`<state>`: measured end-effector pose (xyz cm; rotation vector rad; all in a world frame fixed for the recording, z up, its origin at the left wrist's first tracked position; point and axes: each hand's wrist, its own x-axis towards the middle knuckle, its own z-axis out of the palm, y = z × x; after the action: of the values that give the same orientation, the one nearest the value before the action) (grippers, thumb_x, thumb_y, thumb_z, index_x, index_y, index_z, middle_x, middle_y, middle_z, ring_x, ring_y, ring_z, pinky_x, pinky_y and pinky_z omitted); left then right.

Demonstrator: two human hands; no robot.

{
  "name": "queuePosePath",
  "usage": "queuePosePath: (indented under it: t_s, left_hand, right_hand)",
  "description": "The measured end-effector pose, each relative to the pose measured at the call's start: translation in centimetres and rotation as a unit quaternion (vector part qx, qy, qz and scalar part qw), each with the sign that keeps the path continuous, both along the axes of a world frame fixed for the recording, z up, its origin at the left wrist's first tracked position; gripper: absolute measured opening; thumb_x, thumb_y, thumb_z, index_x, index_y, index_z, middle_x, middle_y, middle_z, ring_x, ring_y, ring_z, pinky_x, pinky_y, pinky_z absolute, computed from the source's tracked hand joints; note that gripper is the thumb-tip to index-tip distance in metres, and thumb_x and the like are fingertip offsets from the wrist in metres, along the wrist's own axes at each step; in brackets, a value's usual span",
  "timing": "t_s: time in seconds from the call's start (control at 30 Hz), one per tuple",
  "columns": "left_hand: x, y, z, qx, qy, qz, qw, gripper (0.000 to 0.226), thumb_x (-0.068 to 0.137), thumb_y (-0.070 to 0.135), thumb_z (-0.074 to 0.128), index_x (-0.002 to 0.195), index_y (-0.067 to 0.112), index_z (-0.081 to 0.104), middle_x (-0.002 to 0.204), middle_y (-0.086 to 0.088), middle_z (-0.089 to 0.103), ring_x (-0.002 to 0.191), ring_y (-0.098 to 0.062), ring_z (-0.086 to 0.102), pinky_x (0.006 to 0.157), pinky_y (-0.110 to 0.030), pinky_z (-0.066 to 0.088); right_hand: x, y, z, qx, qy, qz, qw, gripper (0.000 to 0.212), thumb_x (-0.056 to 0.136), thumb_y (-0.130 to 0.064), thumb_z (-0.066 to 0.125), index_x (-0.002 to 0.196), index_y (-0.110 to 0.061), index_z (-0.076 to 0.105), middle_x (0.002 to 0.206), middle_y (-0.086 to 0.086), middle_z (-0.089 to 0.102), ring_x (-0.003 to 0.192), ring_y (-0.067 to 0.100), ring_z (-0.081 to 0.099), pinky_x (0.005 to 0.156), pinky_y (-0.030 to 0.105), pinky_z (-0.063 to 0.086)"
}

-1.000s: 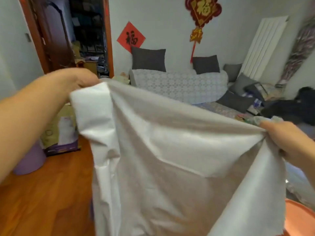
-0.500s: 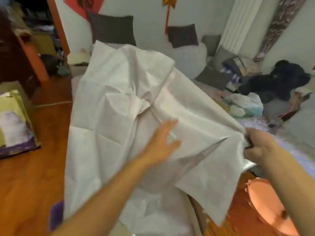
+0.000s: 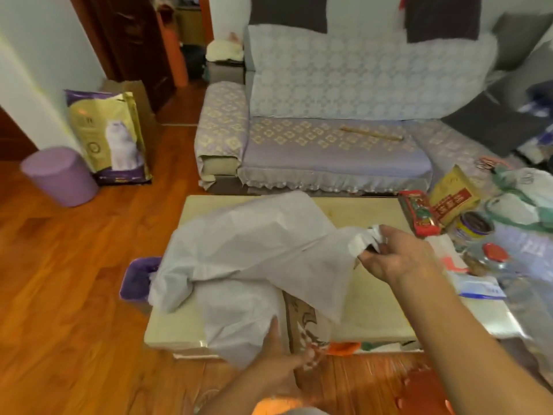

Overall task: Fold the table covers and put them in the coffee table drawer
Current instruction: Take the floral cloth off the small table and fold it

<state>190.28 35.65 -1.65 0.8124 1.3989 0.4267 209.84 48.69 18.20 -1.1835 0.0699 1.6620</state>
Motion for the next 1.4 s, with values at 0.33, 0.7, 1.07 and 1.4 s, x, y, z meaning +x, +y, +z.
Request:
queuePosePath:
  t_s: [0.33, 0.7, 1.07, 1.4]
  left_hand:
    - [3.1, -2.1, -0.5, -0.076, -0.077, 0.168, 0.980, 0.126, 0.073, 0.046, 0.088, 0.162, 0.027, 0.002, 0.167, -0.007, 0.021, 0.149, -0.028, 0.030, 0.121, -0.044, 0.029]
    - [4.2, 3.8, -4.7, -0.055, -0.137, 0.344, 0.927, 0.099, 0.093, 0.032, 0.069, 0.161, 0.036, -0.003, 0.168, -0.003, 0.019, 0.154, -0.027, 0.016, 0.121, -0.047, 0.015]
    - [9.2, -0.7, -6.3, -0.018, -0.086, 0.283, 0.955, 0.023, 0.100, 0.034, 0.061, 0.109, 0.017, 0.074, 0.099, -0.005, 0.079, 0.094, -0.024, 0.075, 0.084, -0.039, 0.059]
    - [9.4, -2.1, 8.6, 0.437, 0.439, -0.021, 0.785, 0.018, 0.065, 0.014, 0.074, 0.081, 0.023, 0.071, 0.066, 0.008, 0.049, 0.058, -0.014, 0.051, 0.044, -0.030, 0.040]
  right_hand:
    - [0.9, 0.3, -0.3, -0.059, -0.013, 0.032, 0.998, 0.028, 0.096, -0.002, 0.054, 0.122, -0.002, 0.064, 0.121, 0.018, 0.064, 0.109, 0.033, 0.063, 0.085, 0.040, 0.058]
    - [5.3, -1.2, 1.1, -0.021, -0.017, 0.081, 0.996, 0.046, 0.100, 0.001, 0.049, 0.059, 0.007, 0.068, 0.061, 0.020, 0.068, 0.077, 0.033, 0.060, 0.057, 0.038, 0.059]
    - [16.0, 0.1, -7.3, -0.052, -0.058, 0.043, 0.996, 0.118, 0.009, 0.026, 0.082, 0.123, 0.005, 0.062, 0.120, 0.021, 0.069, 0.105, 0.032, 0.069, 0.078, 0.040, 0.061]
    - [16.5, -5.4, -8.6, 0.192, -0.643, 0.220, 0.708, 0.038, 0.093, -0.035, 0.065, 0.129, -0.025, 0.062, 0.130, -0.003, 0.058, 0.116, 0.012, 0.058, 0.092, 0.027, 0.049]
